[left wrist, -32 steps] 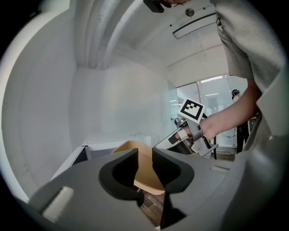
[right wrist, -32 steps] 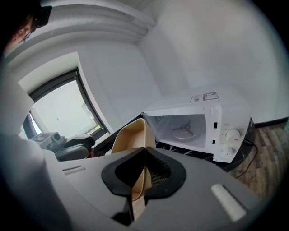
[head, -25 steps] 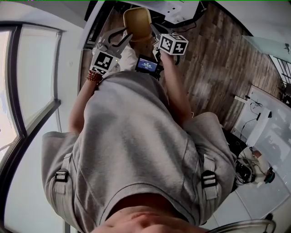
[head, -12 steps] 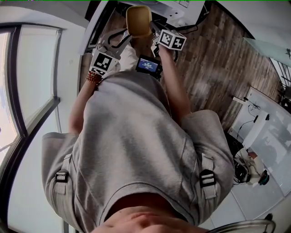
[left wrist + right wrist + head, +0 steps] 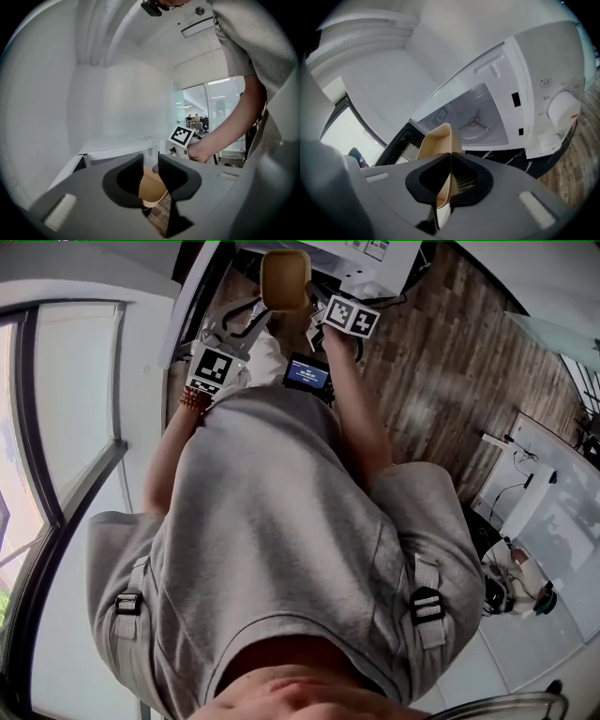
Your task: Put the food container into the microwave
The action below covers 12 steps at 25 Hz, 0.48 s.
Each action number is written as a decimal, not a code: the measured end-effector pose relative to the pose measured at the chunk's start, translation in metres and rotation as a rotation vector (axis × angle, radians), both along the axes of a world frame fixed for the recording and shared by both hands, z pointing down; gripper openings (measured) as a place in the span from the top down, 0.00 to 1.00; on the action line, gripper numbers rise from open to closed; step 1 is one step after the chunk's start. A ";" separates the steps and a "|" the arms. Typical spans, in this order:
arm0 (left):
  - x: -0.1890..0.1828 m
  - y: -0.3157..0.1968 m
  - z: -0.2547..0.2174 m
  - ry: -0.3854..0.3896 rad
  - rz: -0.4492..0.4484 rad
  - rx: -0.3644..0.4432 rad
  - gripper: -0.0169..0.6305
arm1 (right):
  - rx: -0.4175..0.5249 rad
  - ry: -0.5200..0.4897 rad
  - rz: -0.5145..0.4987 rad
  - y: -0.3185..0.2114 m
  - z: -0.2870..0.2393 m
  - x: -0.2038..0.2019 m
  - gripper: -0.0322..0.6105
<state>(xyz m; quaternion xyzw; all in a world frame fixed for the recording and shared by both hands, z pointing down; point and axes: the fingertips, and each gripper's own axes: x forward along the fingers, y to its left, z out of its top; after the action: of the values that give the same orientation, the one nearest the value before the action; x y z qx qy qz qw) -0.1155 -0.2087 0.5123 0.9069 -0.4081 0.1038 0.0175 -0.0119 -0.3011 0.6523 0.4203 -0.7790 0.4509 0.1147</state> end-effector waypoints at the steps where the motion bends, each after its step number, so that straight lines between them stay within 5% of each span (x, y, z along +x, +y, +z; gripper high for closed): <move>1: 0.004 -0.001 0.000 -0.003 0.007 -0.005 0.82 | -0.004 0.001 0.005 -0.002 0.001 0.003 0.91; 12: 0.015 -0.020 0.003 -0.027 0.034 -0.032 0.83 | -0.022 -0.003 0.116 -0.023 0.017 0.015 0.91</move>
<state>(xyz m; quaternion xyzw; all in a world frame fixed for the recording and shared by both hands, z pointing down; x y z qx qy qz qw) -0.1009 -0.2287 0.5153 0.9117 -0.3912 0.1228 0.0245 0.0035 -0.3240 0.6691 0.4627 -0.7486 0.4659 0.0920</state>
